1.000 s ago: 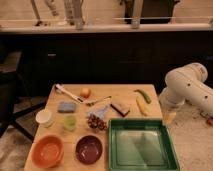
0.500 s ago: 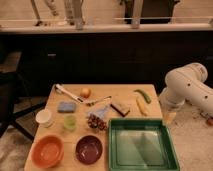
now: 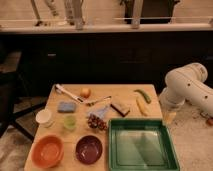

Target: Place pepper in plastic cup

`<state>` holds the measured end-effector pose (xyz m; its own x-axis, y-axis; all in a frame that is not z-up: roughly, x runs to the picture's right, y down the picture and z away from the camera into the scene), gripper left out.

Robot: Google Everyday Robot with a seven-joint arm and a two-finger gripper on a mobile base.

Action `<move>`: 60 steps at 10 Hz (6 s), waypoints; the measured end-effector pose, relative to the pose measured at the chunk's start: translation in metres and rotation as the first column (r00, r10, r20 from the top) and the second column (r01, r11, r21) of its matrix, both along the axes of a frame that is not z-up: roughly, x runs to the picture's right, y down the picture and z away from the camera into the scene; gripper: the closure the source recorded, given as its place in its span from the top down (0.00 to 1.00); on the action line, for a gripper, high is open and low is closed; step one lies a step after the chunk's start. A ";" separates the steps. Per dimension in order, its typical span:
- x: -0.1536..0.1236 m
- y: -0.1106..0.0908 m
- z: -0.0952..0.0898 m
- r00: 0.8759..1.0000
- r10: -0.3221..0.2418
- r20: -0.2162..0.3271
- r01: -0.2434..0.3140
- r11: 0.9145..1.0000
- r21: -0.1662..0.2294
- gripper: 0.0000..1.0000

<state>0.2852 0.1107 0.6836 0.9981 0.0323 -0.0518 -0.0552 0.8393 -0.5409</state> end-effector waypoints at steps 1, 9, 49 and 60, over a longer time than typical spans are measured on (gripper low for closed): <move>0.000 0.000 0.000 1.000 0.000 0.000 0.000 1.000 0.000 0.80; 0.000 0.000 0.000 1.000 0.000 0.000 0.000 1.000 0.000 0.80; 0.036 -0.070 0.122 0.964 0.262 -0.056 -0.243 0.944 0.224 0.80; 0.077 -0.067 0.230 0.959 0.276 -0.060 -0.263 0.950 0.167 0.80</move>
